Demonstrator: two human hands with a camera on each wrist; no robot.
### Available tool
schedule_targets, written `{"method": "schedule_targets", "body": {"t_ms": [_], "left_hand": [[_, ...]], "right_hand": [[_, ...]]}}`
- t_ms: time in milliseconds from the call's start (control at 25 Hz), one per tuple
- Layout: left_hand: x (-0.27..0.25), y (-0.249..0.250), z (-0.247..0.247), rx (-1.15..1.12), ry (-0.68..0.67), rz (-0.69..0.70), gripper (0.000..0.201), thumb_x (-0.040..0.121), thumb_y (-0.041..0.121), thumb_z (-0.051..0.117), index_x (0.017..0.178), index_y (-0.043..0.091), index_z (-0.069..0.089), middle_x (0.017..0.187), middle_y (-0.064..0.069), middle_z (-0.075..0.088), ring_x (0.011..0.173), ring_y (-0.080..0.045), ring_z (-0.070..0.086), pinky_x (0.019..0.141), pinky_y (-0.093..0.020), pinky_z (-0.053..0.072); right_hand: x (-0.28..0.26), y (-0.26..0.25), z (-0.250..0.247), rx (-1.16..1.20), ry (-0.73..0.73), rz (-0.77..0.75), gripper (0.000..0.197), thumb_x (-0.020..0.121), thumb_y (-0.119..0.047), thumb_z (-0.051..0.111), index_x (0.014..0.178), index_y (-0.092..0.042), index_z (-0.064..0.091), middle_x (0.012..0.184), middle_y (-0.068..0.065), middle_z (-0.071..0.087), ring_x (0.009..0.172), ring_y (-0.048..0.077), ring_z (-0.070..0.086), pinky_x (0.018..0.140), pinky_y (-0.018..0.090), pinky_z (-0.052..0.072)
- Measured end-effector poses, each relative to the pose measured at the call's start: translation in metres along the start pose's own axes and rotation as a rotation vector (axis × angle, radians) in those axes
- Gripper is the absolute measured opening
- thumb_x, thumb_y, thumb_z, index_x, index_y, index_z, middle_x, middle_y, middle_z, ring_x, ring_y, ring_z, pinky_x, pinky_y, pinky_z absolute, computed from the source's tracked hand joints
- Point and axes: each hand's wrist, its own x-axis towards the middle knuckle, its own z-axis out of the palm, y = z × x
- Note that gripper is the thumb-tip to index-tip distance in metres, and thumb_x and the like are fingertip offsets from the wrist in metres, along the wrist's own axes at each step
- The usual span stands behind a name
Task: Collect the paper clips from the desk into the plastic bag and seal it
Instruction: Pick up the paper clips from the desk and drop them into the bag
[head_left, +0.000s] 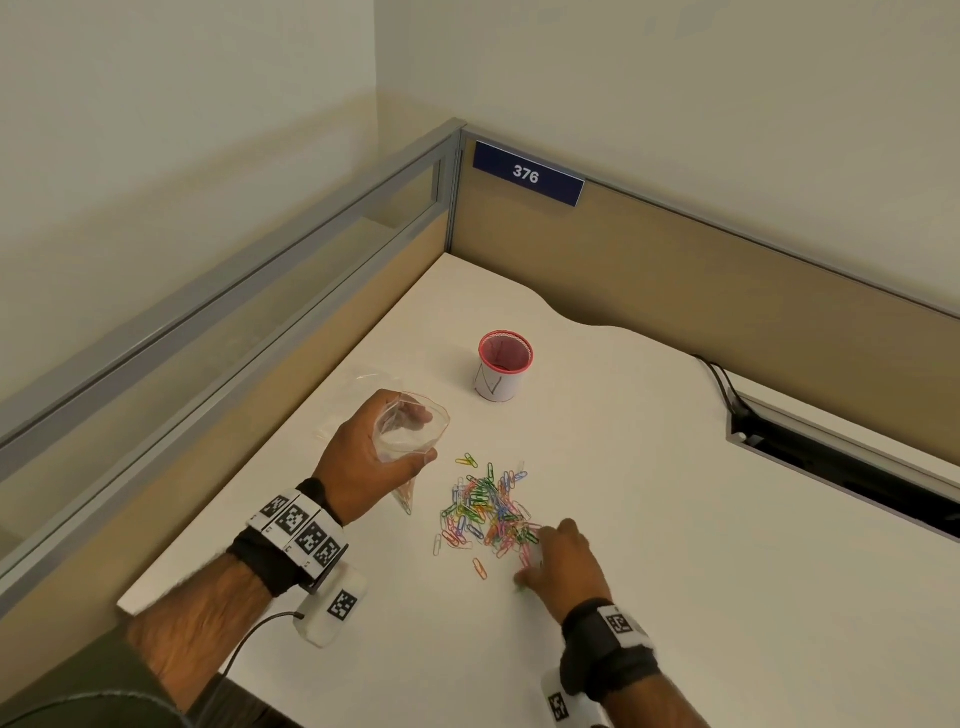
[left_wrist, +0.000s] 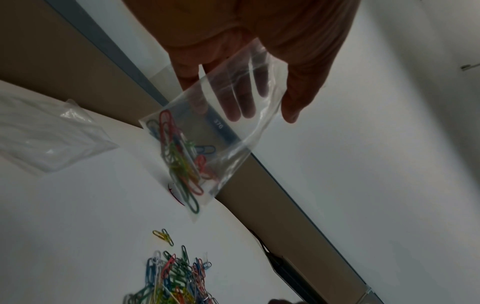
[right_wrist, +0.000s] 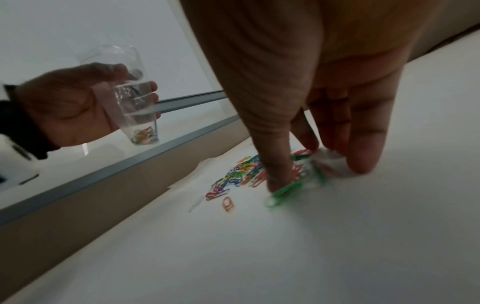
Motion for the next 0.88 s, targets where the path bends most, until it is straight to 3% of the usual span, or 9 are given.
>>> {"method": "schedule_targets", "body": {"t_ms": [80, 160, 280, 440, 520, 680, 880], "left_hand": [[0.000, -0.001, 0.003, 0.009, -0.011, -0.003, 0.042, 0.076, 0.028, 0.080, 0.111, 0.019, 0.059, 0.107, 0.007, 0.068, 0.109, -0.017, 0.064, 0.104, -0.033, 0.048], [0.001, 0.001, 0.004, 0.014, -0.017, -0.003, 0.042, 0.076, 0.029, 0.080, 0.111, 0.020, 0.058, 0.107, 0.008, 0.067, 0.109, -0.016, 0.064, 0.104, -0.032, 0.048], [0.002, 0.002, 0.001, 0.036, -0.014, -0.009, 0.043, 0.076, 0.030, 0.079, 0.112, 0.022, 0.057, 0.108, 0.009, 0.067, 0.110, -0.012, 0.064, 0.104, -0.030, 0.048], [0.004, 0.001, -0.002, 0.051, -0.008, -0.026, 0.044, 0.076, 0.035, 0.079, 0.113, 0.023, 0.057, 0.109, 0.009, 0.067, 0.110, -0.011, 0.064, 0.104, -0.032, 0.048], [0.005, 0.001, -0.001, 0.043, -0.013, -0.028, 0.047, 0.075, 0.040, 0.077, 0.113, 0.023, 0.057, 0.109, 0.010, 0.067, 0.110, -0.012, 0.064, 0.104, -0.033, 0.048], [0.004, 0.001, 0.003, 0.044, -0.010, -0.022, 0.045, 0.074, 0.035, 0.078, 0.112, 0.021, 0.057, 0.108, 0.010, 0.067, 0.109, -0.012, 0.064, 0.105, -0.033, 0.048], [0.004, 0.000, 0.005, 0.026, -0.003, -0.031, 0.044, 0.074, 0.030, 0.079, 0.112, 0.022, 0.057, 0.108, 0.009, 0.068, 0.110, -0.013, 0.064, 0.105, -0.036, 0.048]], "right_hand": [[0.012, -0.014, 0.004, 0.042, 0.079, 0.004, 0.026, 0.090, -0.029, 0.058, 0.110, -0.012, 0.059, 0.115, 0.008, 0.052, 0.102, 0.026, 0.056, 0.087, 0.035, 0.051], [0.025, -0.027, 0.000, 0.037, 0.126, -0.009, 0.019, 0.095, -0.020, 0.048, 0.105, -0.010, 0.060, 0.113, 0.011, 0.055, 0.098, 0.026, 0.059, 0.087, 0.034, 0.052], [0.038, -0.036, -0.010, 0.016, 0.120, -0.029, 0.022, 0.095, -0.018, 0.046, 0.109, -0.009, 0.061, 0.115, 0.011, 0.056, 0.102, 0.028, 0.059, 0.089, 0.035, 0.051], [0.037, -0.044, -0.009, -0.038, 0.074, -0.141, 0.045, 0.088, -0.036, 0.059, 0.128, -0.017, 0.051, 0.125, 0.007, 0.051, 0.116, 0.028, 0.049, 0.090, 0.039, 0.048], [0.038, -0.047, -0.003, -0.117, 0.088, -0.188, 0.041, 0.091, -0.035, 0.056, 0.129, -0.019, 0.050, 0.126, 0.006, 0.051, 0.117, 0.027, 0.048, 0.090, 0.039, 0.049], [0.042, -0.046, -0.005, -0.114, 0.133, -0.217, 0.027, 0.097, -0.025, 0.046, 0.119, -0.015, 0.058, 0.121, 0.010, 0.057, 0.109, 0.027, 0.055, 0.090, 0.036, 0.051], [0.046, -0.038, -0.028, 0.032, 0.173, -0.128, 0.017, 0.088, -0.006, 0.050, 0.093, -0.009, 0.066, 0.102, 0.009, 0.068, 0.092, 0.027, 0.063, 0.082, 0.033, 0.053]]}}
